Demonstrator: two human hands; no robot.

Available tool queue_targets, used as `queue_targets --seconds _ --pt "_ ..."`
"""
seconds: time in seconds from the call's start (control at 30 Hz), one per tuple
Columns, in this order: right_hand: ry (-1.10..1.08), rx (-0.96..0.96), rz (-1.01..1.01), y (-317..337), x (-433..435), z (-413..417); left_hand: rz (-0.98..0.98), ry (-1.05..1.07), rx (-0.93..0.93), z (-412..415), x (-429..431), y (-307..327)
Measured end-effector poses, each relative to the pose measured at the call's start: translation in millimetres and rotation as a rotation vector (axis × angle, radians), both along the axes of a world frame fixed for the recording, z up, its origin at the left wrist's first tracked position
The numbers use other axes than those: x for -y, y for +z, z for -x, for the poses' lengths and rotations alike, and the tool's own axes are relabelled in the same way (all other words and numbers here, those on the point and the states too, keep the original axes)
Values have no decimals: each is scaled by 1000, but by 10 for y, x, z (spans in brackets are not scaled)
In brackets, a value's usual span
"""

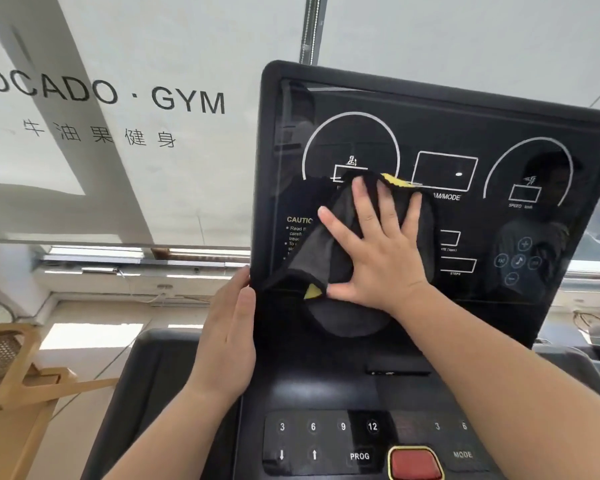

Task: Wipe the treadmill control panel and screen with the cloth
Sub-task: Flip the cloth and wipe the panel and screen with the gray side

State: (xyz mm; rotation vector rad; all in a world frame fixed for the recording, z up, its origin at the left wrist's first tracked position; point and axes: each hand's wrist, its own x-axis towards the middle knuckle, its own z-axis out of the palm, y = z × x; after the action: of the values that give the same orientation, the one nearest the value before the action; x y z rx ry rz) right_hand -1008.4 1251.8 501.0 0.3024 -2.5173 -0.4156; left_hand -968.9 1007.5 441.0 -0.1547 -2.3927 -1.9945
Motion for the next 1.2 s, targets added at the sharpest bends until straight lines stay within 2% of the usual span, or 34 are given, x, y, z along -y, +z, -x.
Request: queue_targets --seconds 0.17,0.27,0.47,0.7,0.83,0.93,1.03,1.2 --pt "-148 -91 165 718 172 436 39 -16 -17 -55 36 153" --pt "-176 -110 216 891 455 609 84 45 -62 -47 33 227" --pt "-33 -76 176 382 712 435 265 143 -247 136 -50 455" --pt "70 -39 27 -339 71 -105 463 112 -449 219 -341 447" --pt "53 -82 19 -171 -342 -117 458 88 -437 181 -373 396" --pt "-124 -131 171 262 -482 110 456 57 -415 162 -325 403" --pt "-258 -170 315 726 -383 398 429 36 -392 136 -286 418" --pt "-242 -167 343 858 140 589 355 26 -340 149 -235 462"
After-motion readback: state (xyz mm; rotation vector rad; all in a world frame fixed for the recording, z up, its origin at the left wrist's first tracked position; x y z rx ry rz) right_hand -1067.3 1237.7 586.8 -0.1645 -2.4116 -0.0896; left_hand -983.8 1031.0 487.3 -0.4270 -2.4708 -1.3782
